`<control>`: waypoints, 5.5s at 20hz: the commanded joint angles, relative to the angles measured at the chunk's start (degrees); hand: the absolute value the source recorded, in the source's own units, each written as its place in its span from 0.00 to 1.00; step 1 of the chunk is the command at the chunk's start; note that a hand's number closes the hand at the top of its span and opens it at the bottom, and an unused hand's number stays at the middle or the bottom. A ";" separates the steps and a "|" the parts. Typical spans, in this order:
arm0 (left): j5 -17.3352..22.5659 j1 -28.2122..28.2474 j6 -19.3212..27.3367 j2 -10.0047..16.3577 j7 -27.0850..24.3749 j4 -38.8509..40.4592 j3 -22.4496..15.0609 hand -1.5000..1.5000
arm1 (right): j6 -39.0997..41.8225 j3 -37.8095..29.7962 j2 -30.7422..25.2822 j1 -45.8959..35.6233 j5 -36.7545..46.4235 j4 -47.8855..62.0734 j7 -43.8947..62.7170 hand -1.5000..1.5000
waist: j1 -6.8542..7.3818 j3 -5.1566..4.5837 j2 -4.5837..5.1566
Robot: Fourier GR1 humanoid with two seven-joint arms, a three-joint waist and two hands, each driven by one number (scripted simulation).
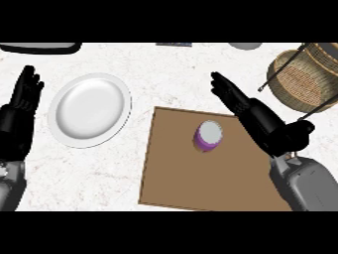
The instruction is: Pick the can from the tray and place it in the tiered basket
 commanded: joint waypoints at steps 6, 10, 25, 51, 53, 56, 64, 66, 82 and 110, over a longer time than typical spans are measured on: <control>3.59 10.89 -4.00 0.89 4.81 8.69 0.31 0.50 | -3.97 -11.57 15.88 15.56 -21.02 8.19 -12.94 1.00 | -1.25 4.17 1.65; 6.33 13.99 -8.46 2.41 5.80 8.74 0.48 0.50 | -12.56 -11.62 16.18 20.74 -16.56 7.07 -33.53 0.00 | -0.78 3.53 -0.67; 6.97 12.36 -12.46 2.68 4.18 13.65 1.53 0.50 | -16.15 4.69 -7.96 10.64 14.58 3.02 17.44 0.00 | 0.07 3.12 -1.00; 0.99 11.91 -17.64 -2.27 1.15 18.28 6.92 0.50 | -1.55 -0.75 -1.94 2.05 13.66 -6.31 55.11 0.00 | -0.63 3.30 -0.97; 1.53 13.94 -17.05 -3.14 3.97 13.37 7.06 0.50 | 1.41 -2.78 -3.22 6.96 12.13 -5.00 48.75 0.00 | -0.55 3.32 -0.99; 1.92 18.31 -20.44 -1.14 3.10 9.97 9.74 0.50 | 3.07 -4.41 -1.66 6.25 12.64 -4.24 47.64 0.00 | -0.30 3.32 -1.00; -2.70 13.76 -21.52 -4.49 1.68 15.91 11.31 0.50 | 1.85 -5.12 5.39 6.05 19.70 1.85 42.76 0.00 | -0.40 3.31 -0.94; -1.93 13.47 -22.55 -4.12 3.68 13.89 13.57 0.50 | 5.69 -8.63 4.13 5.41 17.94 0.88 43.76 0.00 | -0.40 3.32 -0.96; -1.59 16.53 -27.27 -5.10 7.69 7.06 17.07 0.50 | 3.25 -8.70 12.34 3.27 26.38 13.38 33.44 0.00 | -0.16 3.34 -0.97; -7.00 16.07 -26.92 -9.37 6.17 9.32 18.10 0.50 | -8.34 -8.25 14.67 1.80 34.41 11.15 28.67 1.00 | -0.33 3.32 -0.99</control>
